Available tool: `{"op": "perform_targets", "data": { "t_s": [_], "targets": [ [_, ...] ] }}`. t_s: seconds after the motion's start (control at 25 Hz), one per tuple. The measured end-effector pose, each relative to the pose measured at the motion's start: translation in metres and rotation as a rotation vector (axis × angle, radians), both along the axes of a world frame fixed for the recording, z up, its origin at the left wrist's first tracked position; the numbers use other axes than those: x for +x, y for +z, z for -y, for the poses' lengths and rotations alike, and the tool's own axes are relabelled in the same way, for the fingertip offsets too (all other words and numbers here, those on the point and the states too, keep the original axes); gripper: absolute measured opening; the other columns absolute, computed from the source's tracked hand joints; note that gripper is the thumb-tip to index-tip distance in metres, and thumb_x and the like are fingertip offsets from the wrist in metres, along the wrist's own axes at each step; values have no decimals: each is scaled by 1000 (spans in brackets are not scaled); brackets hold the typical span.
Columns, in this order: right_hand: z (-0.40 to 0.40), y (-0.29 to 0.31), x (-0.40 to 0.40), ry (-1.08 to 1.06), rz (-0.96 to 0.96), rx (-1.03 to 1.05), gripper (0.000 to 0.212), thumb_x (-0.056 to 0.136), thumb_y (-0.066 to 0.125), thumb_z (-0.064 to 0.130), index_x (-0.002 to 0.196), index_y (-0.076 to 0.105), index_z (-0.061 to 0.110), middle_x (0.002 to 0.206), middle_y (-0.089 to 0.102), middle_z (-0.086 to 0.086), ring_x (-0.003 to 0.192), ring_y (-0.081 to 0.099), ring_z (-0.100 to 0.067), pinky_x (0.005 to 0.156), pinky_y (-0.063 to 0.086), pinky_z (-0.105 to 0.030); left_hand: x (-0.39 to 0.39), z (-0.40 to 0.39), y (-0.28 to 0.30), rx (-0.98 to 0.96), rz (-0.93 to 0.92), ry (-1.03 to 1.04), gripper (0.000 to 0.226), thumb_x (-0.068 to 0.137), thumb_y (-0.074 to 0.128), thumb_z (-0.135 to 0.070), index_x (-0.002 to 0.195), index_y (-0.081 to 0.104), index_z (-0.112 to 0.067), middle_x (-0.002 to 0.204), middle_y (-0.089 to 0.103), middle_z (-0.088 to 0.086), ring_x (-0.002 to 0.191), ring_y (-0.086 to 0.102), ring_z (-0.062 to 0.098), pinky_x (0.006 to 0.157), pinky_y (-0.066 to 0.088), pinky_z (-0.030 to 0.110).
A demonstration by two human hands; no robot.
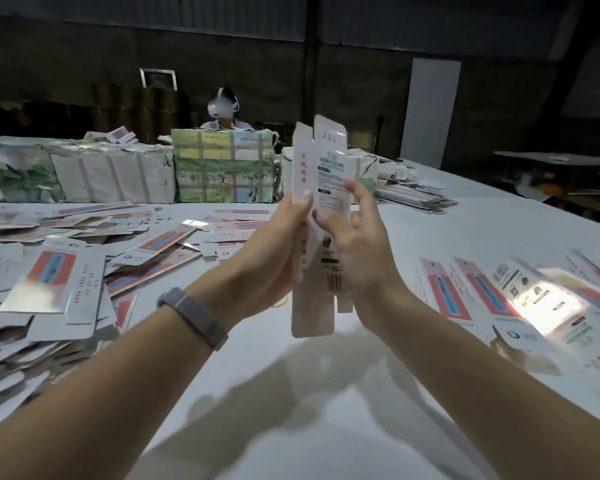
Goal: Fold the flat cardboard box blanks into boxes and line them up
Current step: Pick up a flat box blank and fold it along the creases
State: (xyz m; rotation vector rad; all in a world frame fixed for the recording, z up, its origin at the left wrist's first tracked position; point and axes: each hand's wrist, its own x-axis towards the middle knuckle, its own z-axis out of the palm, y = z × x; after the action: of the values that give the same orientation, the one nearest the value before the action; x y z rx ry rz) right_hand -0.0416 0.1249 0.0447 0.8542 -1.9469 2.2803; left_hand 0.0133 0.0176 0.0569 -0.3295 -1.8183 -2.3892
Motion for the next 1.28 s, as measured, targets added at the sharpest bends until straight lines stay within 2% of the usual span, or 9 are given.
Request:
{"op": "perform_targets", "data": {
  "t_s": [0.2, 0.4, 0.52, 0.6, 0.68, 0.76, 0.88, 1.04, 1.28],
  "targets": [
    [3, 0, 3, -105, -120, 131, 23, 89, 59, 45, 111, 59, 41, 123, 46, 8, 111, 58, -8, 95, 53, -38, 2, 4, -7, 161, -50, 8, 42, 105, 31, -26, 143, 46, -17, 112, 72, 11, 96, 72, 24, 76, 61, 41],
    [3, 6, 10, -16, -157, 54, 43, 92, 55, 49, 131, 51, 33, 120, 57, 4, 92, 67, 0, 66, 57, -23, 0, -8, -14, -55, -65, 192, 68, 101, 20, -66, 140, 53, -21, 124, 69, 14, 103, 64, 39, 88, 56, 46],
    [1, 11, 9, -6, -224, -17, 43, 97, 47, 44, 140, 42, 40, 125, 58, 9, 99, 67, -3, 76, 59, -26, 2, -10, -17, -213, -1, 257, 68, 82, 42, -78, 127, 44, -26, 85, 73, -6, 71, 63, 9, 70, 46, 25],
    [-1, 12, 8, 16, -221, -117, 38, 100, 42, 40, 138, 40, 44, 135, 57, 7, 108, 66, -7, 81, 58, -28, 3, -4, -20, -199, -23, 333, 64, 73, 58, -66, 121, 46, -25, 79, 72, -10, 66, 67, 3, 64, 51, 22],
    [-4, 14, 7, -3, -271, -165, 38, 102, 40, 34, 138, 37, 44, 132, 60, 10, 112, 65, -8, 82, 58, -26, 4, 3, -22, -190, -63, 382, 57, 75, 68, -53, 120, 54, -19, 89, 75, -2, 78, 73, 12, 71, 58, 29],
    [-6, 15, 5, -75, -371, -73, 39, 104, 44, 22, 139, 40, 39, 115, 66, 7, 104, 68, -7, 75, 58, -23, 6, 5, -21, -208, -124, 403, 38, 88, 69, -37, 118, 60, -16, 93, 76, -1, 87, 75, 17, 75, 61, 34],
    [-6, 11, 0, -166, -398, 88, 41, 102, 50, 19, 142, 48, 27, 124, 62, 8, 104, 66, -5, 75, 59, -24, 7, 4, -19, -280, -205, 405, 17, 99, 61, -20, 116, 61, -25, 87, 75, -11, 84, 74, 8, 66, 58, 22],
    [-4, 6, 0, -243, -496, 267, 44, 99, 51, 35, 143, 44, 35, 113, 56, 29, 105, 60, 3, 84, 57, -21, 11, -1, -17, -165, -187, 249, 24, 106, 47, -18, 128, 48, -30, 88, 70, -7, 78, 71, 8, 65, 57, 24],
    [-10, 16, -5, -387, -556, 325, 28, 94, 63, 42, 117, 68, 28, 111, 51, 8, 105, 53, -5, 87, 51, -25, 17, 0, -9, -67, -110, 136, 34, 105, 42, -38, 138, 39, -27, 100, 66, 10, 78, 70, 20, 67, 60, 34]
  ]
}}
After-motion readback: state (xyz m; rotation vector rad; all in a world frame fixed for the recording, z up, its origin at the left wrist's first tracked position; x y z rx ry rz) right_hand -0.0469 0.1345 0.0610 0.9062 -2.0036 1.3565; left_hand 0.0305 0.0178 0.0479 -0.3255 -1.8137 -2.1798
